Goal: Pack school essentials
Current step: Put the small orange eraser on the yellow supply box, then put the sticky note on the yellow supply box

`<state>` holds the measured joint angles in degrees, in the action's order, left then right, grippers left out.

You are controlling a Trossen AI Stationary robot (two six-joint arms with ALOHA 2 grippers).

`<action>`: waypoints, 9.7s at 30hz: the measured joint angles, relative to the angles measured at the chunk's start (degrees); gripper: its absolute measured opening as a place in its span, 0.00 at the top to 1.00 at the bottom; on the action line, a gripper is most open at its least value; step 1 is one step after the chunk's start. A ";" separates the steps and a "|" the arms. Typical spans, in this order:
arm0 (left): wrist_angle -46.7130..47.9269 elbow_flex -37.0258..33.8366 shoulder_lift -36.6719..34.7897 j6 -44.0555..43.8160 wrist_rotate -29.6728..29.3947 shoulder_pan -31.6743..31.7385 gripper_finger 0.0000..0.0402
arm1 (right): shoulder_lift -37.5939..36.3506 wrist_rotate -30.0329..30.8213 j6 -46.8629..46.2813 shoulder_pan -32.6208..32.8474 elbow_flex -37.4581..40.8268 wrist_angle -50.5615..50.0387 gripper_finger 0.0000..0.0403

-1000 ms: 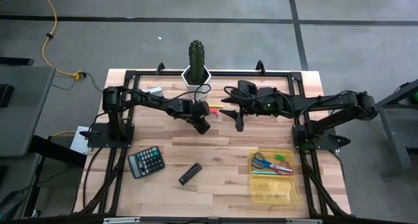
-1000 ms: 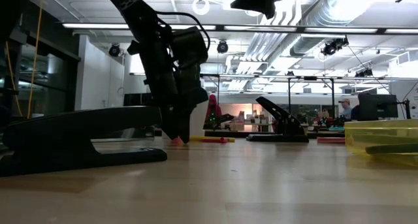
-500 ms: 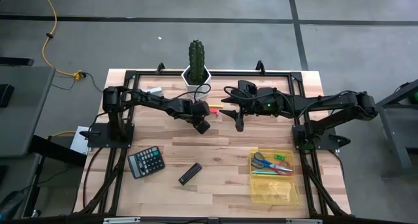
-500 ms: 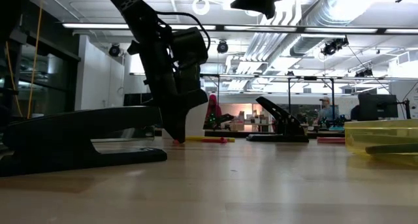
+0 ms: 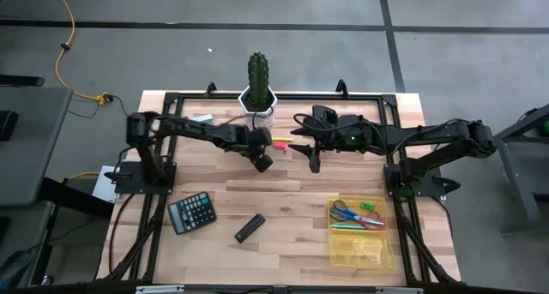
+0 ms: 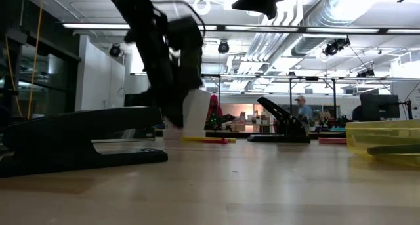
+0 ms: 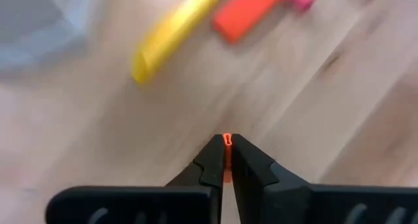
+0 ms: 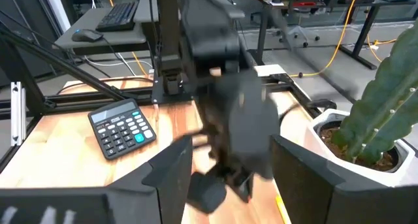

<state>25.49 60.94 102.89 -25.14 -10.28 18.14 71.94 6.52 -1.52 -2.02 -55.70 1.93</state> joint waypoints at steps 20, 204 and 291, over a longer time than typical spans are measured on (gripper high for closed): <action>-26.30 -13.05 -41.93 5.82 -3.36 -6.76 0.99 | -0.02 -0.58 0.48 0.02 0.00 -1.36 0.52; -36.56 -20.36 -54.91 23.89 -8.21 -18.92 0.66 | -14.88 -1.27 -4.00 2.05 7.88 -2.34 0.98; -36.89 -20.36 -54.88 23.64 -11.27 -19.31 0.66 | -15.34 24.01 -9.01 14.17 6.18 -12.17 0.49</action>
<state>-11.41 40.58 48.01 -1.50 -21.55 -1.17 56.60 30.54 -10.53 12.16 -49.52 -10.24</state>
